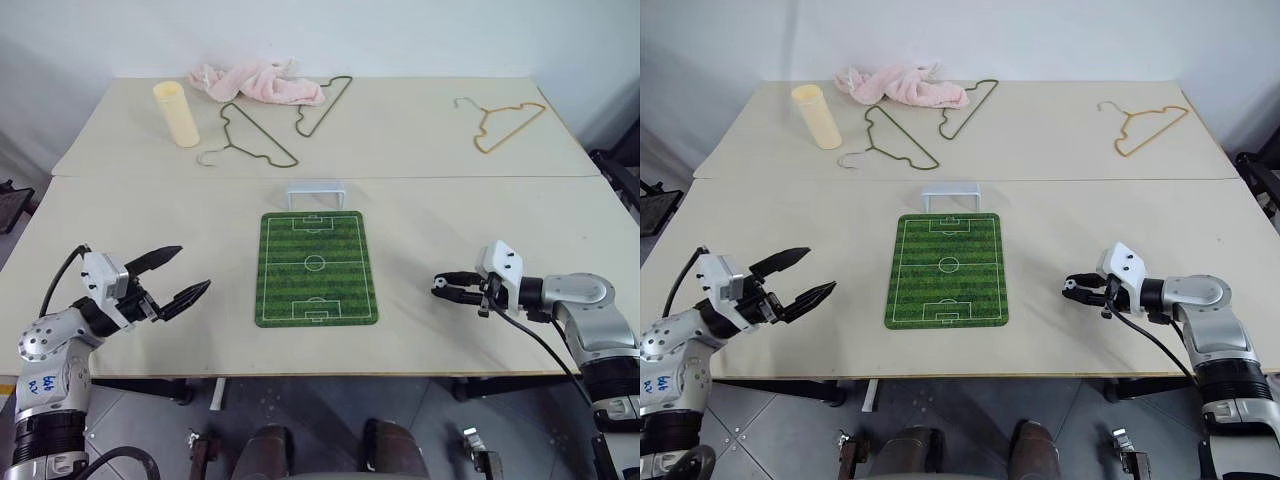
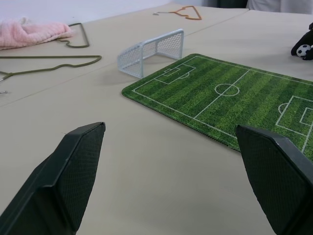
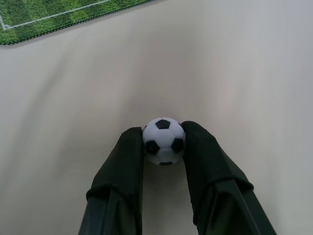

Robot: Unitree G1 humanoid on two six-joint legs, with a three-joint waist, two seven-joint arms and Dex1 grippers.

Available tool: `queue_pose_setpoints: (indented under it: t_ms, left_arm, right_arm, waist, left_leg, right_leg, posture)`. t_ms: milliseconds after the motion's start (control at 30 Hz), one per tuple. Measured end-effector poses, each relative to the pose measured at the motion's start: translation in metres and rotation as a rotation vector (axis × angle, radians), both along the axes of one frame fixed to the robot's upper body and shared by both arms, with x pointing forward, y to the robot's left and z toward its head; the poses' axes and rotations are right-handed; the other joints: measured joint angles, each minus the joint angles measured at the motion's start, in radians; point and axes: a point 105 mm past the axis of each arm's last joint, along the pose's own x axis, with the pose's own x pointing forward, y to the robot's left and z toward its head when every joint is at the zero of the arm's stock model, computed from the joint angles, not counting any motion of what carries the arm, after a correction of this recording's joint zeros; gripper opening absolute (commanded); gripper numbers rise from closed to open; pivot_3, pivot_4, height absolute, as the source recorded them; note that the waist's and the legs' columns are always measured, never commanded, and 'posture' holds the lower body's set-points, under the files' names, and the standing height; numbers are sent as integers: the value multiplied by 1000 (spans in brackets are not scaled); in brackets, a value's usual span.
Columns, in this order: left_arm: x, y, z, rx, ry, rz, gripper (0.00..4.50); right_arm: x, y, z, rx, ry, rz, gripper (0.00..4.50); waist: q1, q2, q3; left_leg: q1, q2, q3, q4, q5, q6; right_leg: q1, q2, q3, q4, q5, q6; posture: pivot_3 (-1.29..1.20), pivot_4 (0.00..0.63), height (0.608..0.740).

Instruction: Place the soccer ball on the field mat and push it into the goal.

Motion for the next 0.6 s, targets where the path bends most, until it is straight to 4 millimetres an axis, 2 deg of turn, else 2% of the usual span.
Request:
queue_pose_setpoints:
  t_ms: [100,200,267,333,433,600]
  left_arm:
    - [-7,-3,-3,-4,10,-57,4500]
    - [-20,-8,-10,-4,30,-163,4500]
    - [-24,-9,-13,1,33,-201,4500]
    - [-29,-9,-18,15,44,-239,4500]
    - [-38,-8,-28,32,71,-284,4500]
    - [-41,-9,-29,45,57,-305,4500]
  right_arm:
    - [1,17,19,28,-17,39,840]
    - [-2,61,52,76,-44,186,840]
    - [-9,91,62,91,-45,294,840]
    - [-16,116,57,68,-6,390,840]
    - [-27,150,37,-25,56,519,840]
    - [-33,190,29,-55,56,659,840]
  waist:
    - [-5,0,0]
    - [-17,1,0]
    - [-19,1,0]
    - [-21,1,0]
    - [-22,1,0]
    - [-24,1,0]
  left_leg:
    - [0,1,0,0,0,0]
    - [0,3,1,0,0,-1]
    - [0,5,1,0,-1,-2]
    - [0,6,1,0,-1,-3]
    - [-2,6,1,0,-1,-3]
    - [-4,6,2,0,-1,-3]
  right_leg:
    - [-1,0,0,0,0,0]
    - [-1,3,0,1,0,-1]
    - [-1,4,0,0,1,-1]
    - [-2,5,0,0,1,-1]
    - [-5,5,0,1,1,-1]
    - [-7,5,0,2,1,-2]
  posture:
    - [0,150,740]
    - [0,150,740]
    - [0,150,740]
    - [0,150,740]
    - [0,150,740]
    - [0,150,740]
